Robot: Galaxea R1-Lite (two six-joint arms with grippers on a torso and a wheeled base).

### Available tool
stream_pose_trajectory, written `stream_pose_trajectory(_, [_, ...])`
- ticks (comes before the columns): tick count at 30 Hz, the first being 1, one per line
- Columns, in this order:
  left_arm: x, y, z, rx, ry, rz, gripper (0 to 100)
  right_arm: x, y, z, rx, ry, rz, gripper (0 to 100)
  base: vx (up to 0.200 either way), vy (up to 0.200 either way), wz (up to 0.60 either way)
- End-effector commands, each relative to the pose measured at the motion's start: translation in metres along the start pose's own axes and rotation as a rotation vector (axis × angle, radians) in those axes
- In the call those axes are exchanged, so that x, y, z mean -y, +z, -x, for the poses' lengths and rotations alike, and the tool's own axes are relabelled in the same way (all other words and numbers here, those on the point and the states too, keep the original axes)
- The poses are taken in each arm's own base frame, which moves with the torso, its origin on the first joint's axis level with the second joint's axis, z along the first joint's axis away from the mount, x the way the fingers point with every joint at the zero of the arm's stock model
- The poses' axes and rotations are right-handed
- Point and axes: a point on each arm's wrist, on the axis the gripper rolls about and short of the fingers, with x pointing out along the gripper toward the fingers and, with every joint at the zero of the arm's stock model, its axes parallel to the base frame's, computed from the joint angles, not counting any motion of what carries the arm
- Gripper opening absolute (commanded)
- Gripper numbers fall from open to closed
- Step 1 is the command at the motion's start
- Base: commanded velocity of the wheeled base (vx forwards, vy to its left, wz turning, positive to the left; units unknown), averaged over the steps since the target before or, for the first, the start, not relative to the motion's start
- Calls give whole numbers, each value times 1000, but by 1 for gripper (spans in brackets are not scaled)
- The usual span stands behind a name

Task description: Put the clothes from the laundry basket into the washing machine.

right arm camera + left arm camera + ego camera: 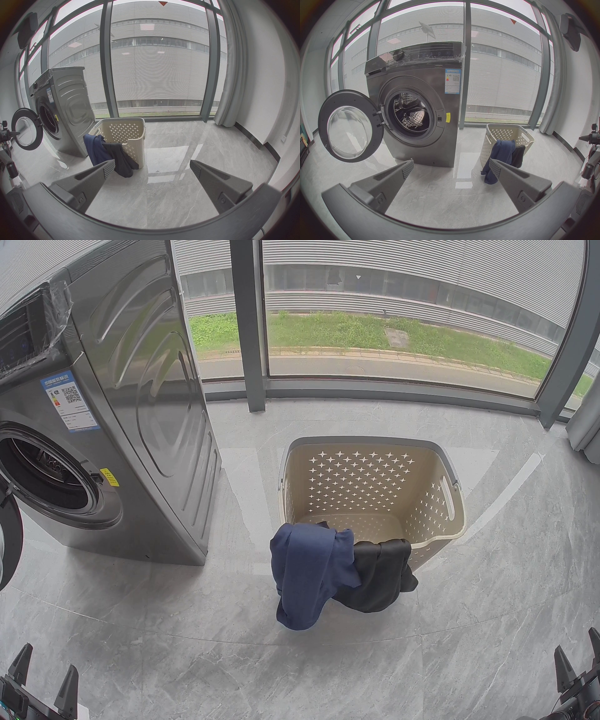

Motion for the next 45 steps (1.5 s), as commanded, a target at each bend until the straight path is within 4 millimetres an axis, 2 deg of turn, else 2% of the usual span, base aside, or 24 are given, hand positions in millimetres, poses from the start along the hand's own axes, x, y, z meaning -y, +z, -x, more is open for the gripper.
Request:
stream_pose_trajectory(1, [0, -5, 0, -3, 1, -1, 100, 0, -1, 1, 10, 8, 8, 100, 0, 0, 0])
stream_pose_trajectory(6, [0, -5, 0, -3, -1, -3, 100, 0, -1, 0, 7, 9, 9, 100, 160, 0, 0])
stream_pose_trajectory(18, [0, -5, 0, -5, -1, 2, 100, 0, 1, 1, 22, 13, 13, 100, 0, 0, 0])
stream_pose_trajectory(21, [0, -5, 0, -3, -1, 2, 100, -1, 34, 13, 168, 26, 8, 100, 0, 0, 0])
stream_pose_trajectory(23, [0, -5, 0, -2, -1, 1, 100, -1, 55, 19, 186, 42, 9, 100, 0, 0, 0])
stream_pose_trajectory(24, [0, -5, 0, -3, -1, -1, 100, -2, 56, 18, 175, 45, 8, 100, 0, 0, 0])
stream_pose_trajectory(28, [0, -5, 0, -3, -1, 2, 100, -5, 58, -18, -128, 145, 3, 100, 0, 0, 0])
stream_pose_trajectory(31, [0, -5, 0, -3, -1, 2, 100, -8, 61, -44, -263, 205, -5, 100, 0, 0, 0])
stream_pose_trajectory(33, [0, -5, 0, -3, -1, 2, 100, -8, 61, -44, -263, 205, -5, 100, 0, 0, 0])
stream_pose_trajectory(34, [0, -5, 0, -2, -1, 1, 100, -12, 69, -87, -327, 251, -14, 100, 0, 0, 0])
stream_pose_trajectory(36, [0, -5, 0, -3, -1, 1, 100, -15, 70, -97, -330, 274, -16, 100, 0, 0, 0])
stream_pose_trajectory(37, [0, -5, 0, -3, -1, 2, 100, -22, 70, -112, -335, 317, -37, 100, 0, 0, 0])
stream_pose_trajectory(38, [0, -5, 0, -2, -1, 2, 100, -22, 70, -114, -338, 319, -39, 100, 0, 0, 0])
stream_pose_trajectory(40, [0, -5, 0, -3, -1, 2, 100, -38, 69, -132, -380, 378, -94, 100, 0, 0, 0])
stream_pose_trajectory(45, [0, -5, 0, -3, -1, 4, 100, -70, 61, -156, -452, 368, -110, 100, 0, 0, 0])
